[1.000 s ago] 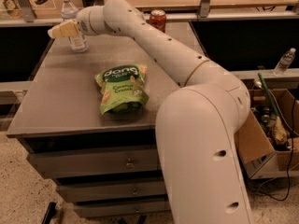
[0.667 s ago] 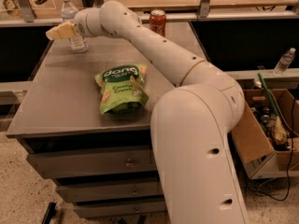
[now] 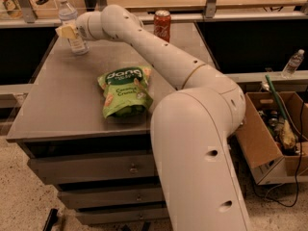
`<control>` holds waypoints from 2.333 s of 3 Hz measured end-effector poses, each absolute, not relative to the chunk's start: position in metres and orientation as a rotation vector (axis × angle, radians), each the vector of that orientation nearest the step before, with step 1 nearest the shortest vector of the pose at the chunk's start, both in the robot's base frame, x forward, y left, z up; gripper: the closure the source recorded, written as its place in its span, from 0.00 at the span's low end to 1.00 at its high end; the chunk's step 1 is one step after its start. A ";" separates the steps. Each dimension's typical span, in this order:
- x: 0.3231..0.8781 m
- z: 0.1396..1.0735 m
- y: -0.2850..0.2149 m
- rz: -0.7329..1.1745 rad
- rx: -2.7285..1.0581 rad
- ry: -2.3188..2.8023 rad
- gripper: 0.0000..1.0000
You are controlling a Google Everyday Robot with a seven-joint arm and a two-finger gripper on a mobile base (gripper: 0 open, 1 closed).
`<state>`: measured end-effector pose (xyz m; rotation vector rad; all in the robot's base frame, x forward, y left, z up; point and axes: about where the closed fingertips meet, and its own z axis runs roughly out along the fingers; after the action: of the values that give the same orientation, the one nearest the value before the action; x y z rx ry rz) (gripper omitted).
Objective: Knock blue plastic bottle over
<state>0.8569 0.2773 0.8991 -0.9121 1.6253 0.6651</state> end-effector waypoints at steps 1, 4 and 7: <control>0.857 0.895 0.276 0.668 -0.908 1.626 0.64; 0.841 0.891 0.263 0.603 -1.185 1.507 1.00; 0.839 0.892 0.262 0.587 -1.215 1.496 1.00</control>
Offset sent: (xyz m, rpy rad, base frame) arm -0.0069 -0.0162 -0.0053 -0.0404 -0.0478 0.0978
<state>0.8387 0.2620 0.8919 -1.2154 1.4960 0.5866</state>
